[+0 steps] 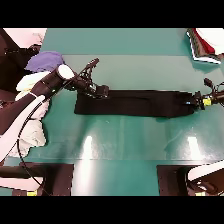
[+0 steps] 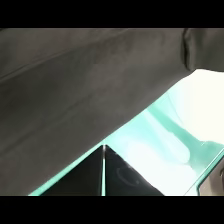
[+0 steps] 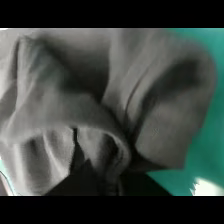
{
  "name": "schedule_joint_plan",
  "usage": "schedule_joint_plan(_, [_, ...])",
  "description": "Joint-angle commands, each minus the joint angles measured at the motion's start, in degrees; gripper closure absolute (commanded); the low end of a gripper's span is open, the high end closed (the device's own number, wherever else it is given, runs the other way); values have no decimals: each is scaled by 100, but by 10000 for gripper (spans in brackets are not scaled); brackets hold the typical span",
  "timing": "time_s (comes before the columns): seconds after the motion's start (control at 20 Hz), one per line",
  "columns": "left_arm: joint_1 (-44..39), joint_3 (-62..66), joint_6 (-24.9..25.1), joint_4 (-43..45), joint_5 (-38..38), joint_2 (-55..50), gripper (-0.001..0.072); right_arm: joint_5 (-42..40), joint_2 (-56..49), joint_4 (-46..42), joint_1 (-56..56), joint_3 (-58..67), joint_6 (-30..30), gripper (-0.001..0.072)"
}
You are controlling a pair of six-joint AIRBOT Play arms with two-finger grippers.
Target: Fold the shirts.
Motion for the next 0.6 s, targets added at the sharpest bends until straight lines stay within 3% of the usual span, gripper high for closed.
schedule_joint_plan(0.0, [-63,155,-44,-83,26,-282,686,328,201,363,144,9,-122,665])
schedule_joint_plan(0.05, [-136,280,-42,-85,15,-407,686,337,343,450,146,9,-120,694])
schedule_joint_plan(0.55, [-931,2299,-157,-81,238,-2339,686,310,2435,522,813,15,619,696])
